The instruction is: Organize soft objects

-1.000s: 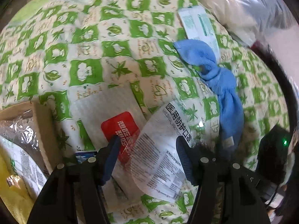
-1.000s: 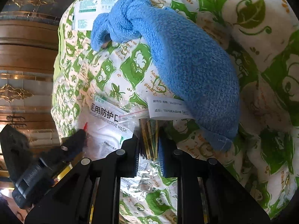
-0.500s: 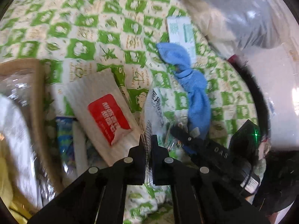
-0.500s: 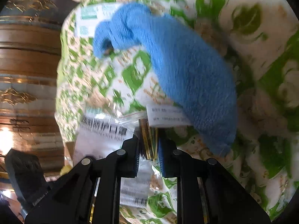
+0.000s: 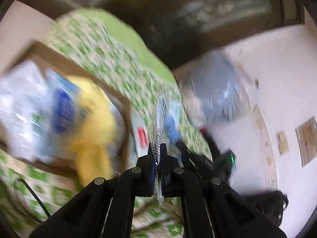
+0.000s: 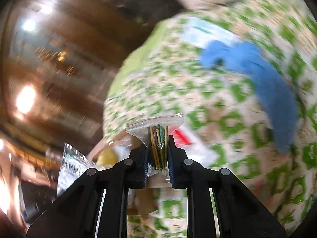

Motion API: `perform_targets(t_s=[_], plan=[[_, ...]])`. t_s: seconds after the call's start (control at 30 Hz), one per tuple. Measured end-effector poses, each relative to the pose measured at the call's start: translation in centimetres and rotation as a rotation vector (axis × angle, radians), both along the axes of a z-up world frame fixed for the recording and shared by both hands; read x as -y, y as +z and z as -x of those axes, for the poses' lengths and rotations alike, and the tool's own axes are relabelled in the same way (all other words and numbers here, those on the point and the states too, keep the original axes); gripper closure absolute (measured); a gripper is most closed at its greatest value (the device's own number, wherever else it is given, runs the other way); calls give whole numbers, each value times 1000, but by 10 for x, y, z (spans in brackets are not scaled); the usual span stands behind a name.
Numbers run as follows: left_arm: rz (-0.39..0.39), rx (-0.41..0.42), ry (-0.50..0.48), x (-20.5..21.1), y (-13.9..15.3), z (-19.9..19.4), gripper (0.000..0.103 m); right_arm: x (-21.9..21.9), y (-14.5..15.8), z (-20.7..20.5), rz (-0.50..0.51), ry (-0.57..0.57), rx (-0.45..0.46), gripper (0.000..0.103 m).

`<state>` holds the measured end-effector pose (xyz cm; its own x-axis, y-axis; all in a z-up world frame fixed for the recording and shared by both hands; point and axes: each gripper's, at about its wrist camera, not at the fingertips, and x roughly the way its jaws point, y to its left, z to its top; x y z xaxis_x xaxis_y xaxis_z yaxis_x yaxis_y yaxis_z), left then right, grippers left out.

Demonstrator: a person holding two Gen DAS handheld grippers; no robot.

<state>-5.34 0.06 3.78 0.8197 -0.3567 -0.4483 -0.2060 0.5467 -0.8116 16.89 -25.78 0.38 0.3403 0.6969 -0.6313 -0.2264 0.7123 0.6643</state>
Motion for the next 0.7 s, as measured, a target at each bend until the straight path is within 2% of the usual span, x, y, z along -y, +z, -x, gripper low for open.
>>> perform_targets(t_s=[0.13,0.2,0.3,0.33,0.43,0.57,0.7], plan=[[-9,33,109,-49,-8,23,102,-48,16,28,-59,123,42,87],[3,37,162,-68,-18,31,102,-78,19,39,-42,181,60,87],[28,-3,239,-95,-34,41,102,-118,15,46,33,247,81,87],[32,-8,251,-100,-36,44,102,-133,13,47,89,264,103,87],[25,-21,289,-107,-43,42,102,-160,9,47,182,296,134,87],[5,-56,307,-120,-48,29,102,-175,-4,39,272,303,124,87],[-28,-110,324,-121,-53,28,101,-180,-18,26,308,300,102,87]])
